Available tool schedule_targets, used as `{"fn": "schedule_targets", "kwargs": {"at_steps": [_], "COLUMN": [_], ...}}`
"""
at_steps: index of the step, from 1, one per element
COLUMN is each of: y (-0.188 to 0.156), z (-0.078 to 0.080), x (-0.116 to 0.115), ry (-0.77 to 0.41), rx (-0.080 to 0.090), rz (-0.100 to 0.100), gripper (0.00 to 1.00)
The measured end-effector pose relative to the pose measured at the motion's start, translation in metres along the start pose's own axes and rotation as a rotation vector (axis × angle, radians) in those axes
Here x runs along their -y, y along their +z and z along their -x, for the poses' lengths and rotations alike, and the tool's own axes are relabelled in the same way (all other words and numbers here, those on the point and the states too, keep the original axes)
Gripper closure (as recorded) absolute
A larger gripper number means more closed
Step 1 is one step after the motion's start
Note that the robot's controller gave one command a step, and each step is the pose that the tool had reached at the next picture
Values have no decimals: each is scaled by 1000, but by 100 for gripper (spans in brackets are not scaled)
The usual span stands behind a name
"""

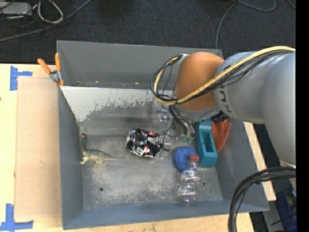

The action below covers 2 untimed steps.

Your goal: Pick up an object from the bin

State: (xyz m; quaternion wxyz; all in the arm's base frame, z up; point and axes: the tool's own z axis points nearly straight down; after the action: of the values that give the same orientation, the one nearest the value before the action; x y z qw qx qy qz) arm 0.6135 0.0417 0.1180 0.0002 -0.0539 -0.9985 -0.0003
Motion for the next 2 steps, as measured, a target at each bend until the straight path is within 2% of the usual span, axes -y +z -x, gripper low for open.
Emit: {"fn": "schedule_targets", "kwargs": {"at_steps": [1,2], "y": [32,49], "z": [3,9], "x": [2,9], "ry": [39,259], "rx": [-1,3], "rz": [1,2], "gripper": [0,0]}}
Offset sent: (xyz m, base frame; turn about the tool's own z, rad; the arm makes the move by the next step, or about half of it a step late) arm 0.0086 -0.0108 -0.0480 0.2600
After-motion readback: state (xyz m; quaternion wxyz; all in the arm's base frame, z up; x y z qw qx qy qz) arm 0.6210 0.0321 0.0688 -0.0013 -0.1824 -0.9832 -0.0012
